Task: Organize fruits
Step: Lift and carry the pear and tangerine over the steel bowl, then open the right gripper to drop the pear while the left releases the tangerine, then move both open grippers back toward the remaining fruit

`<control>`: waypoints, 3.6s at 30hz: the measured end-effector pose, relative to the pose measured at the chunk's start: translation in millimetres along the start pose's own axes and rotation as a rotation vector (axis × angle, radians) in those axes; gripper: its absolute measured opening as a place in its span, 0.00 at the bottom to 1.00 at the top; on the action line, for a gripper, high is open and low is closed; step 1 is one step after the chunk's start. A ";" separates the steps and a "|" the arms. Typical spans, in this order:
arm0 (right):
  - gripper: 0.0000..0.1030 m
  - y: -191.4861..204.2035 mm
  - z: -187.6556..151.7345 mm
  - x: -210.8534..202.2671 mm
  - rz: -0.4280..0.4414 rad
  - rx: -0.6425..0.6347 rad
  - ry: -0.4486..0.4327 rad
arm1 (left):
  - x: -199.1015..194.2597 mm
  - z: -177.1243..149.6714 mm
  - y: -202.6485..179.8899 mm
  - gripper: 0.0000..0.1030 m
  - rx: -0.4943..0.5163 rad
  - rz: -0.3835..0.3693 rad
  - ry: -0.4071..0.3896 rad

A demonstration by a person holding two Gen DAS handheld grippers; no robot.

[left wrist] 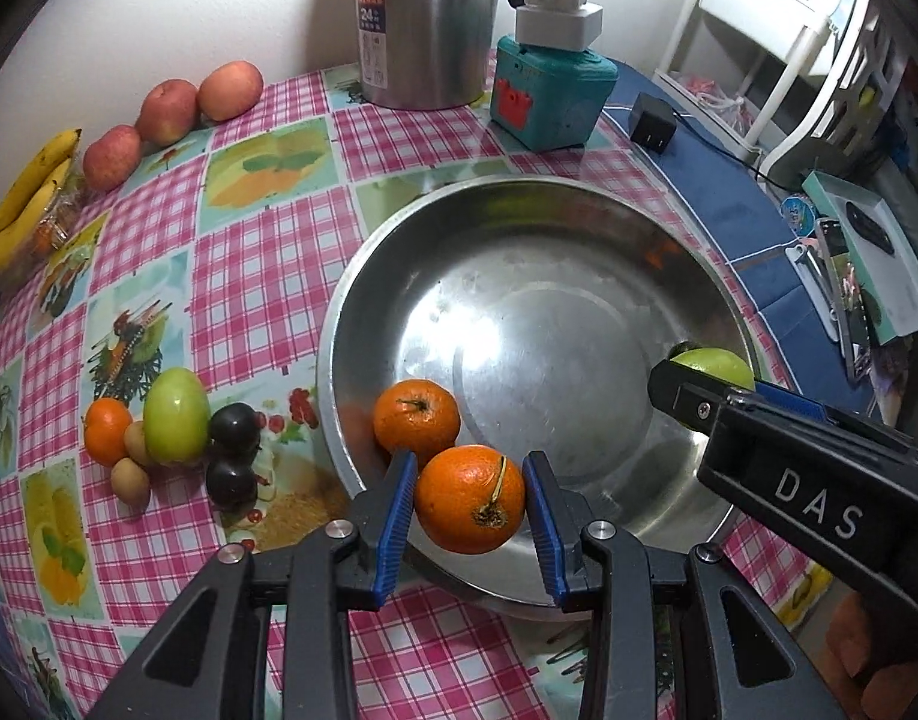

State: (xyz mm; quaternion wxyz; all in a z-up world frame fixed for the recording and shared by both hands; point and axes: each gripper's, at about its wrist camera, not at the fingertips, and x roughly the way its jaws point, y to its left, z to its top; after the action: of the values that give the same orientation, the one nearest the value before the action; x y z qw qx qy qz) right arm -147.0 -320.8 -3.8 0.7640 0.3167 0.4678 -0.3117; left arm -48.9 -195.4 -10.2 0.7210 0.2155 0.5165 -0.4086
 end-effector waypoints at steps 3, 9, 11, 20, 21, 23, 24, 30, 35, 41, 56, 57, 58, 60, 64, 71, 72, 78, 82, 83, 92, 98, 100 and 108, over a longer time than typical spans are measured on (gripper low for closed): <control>0.55 -0.8 -1.1 4.3 -0.005 0.000 0.015 | 2.9 -0.5 -1.5 0.38 0.006 0.003 0.007; 0.55 -1.6 -2.7 8.6 -0.010 0.002 0.030 | 5.5 -1.0 -1.6 0.38 0.007 0.005 0.015; 0.55 -1.3 -3.0 9.2 -0.012 0.000 0.033 | 5.6 -1.0 -1.7 0.38 0.008 0.005 0.016; 0.55 0.5 -4.0 11.9 -0.019 -0.007 0.043 | 7.9 -0.9 -1.6 0.38 0.006 0.009 0.023; 0.55 0.6 -4.2 12.2 -0.020 -0.008 0.044 | 8.8 -0.8 -1.1 0.38 0.004 0.011 0.027; 0.55 0.2 -4.6 13.1 -0.021 -0.007 0.048 | 10.1 -1.3 -0.9 0.38 0.002 0.013 0.033; 0.55 -0.2 -4.8 13.5 -0.021 -0.006 0.049 | 10.8 -1.4 -0.4 0.39 -0.001 0.013 0.038; 0.55 -1.6 -4.7 13.9 -0.021 0.002 0.050 | 7.0 -0.8 -0.2 0.55 -0.005 0.003 0.034; 0.55 -1.3 -1.7 2.5 -0.010 0.004 0.006 | 2.0 0.5 0.0 0.55 -0.008 0.000 0.026; 0.55 2.1 0.9 -5.4 0.002 -0.007 -0.019 | -7.9 2.9 14.9 0.55 -0.066 0.000 0.016; 0.55 22.3 -4.7 -7.0 0.000 -0.071 -0.015 | -39.5 -0.3 118.4 0.55 -0.334 0.077 -0.050; 0.55 25.5 -5.6 -7.5 0.001 -0.082 -0.017 | -41.3 -1.5 123.9 0.55 -0.344 0.083 -0.054; 0.55 28.0 -6.1 -7.7 0.001 -0.089 -0.018 | -44.2 -2.6 130.7 0.55 -0.358 0.093 -0.059; 0.55 34.1 -7.4 -8.4 0.001 -0.106 -0.020 | -47.6 -4.6 140.8 0.55 -0.376 0.107 -0.066; 0.55 43.0 -10.1 -9.3 0.001 -0.132 -0.021 | -51.3 -6.6 153.5 0.55 -0.400 0.107 -0.071; 0.55 51.9 -13.3 -8.0 -0.005 -0.156 -0.023 | -49.3 -8.4 160.8 0.70 -0.407 0.141 -0.057; 0.58 52.2 -13.6 -6.4 -0.005 -0.157 -0.020 | -47.8 -8.9 160.8 0.75 -0.405 0.147 -0.051; 0.74 50.9 -15.9 1.5 -0.017 -0.149 -0.019 | -40.9 -11.1 162.7 0.80 -0.401 0.157 -0.029; 0.74 50.9 -15.7 2.4 -0.019 -0.146 -0.019 | -39.9 -10.7 162.8 0.84 -0.395 0.162 -0.029; 0.74 51.1 -15.7 2.6 -0.020 -0.147 -0.018 | -39.9 -10.8 163.0 0.86 -0.395 0.166 -0.031; 0.94 53.9 -16.6 2.6 -0.029 -0.161 -0.052 | -40.4 -12.5 166.1 1.00 -0.378 0.232 -0.051; 0.94 54.6 -16.4 2.0 -0.016 -0.160 -0.069 | -43.7 -10.8 163.8 1.00 -0.358 0.233 -0.068; 0.94 55.8 -16.7 1.1 -0.015 -0.161 -0.077 | -46.1 -9.8 162.4 1.00 -0.347 0.230 -0.086; 0.94 64.4 -17.7 -3.4 -0.002 -0.177 -0.102 | -55.5 -8.3 162.1 1.00 -0.324 0.213 -0.157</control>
State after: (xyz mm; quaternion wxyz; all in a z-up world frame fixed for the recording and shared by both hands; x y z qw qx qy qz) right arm -107.7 -267.4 5.3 0.8115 0.2311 0.4544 -0.2856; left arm 70.6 -76.0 19.7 0.8234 0.1176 0.4921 -0.2569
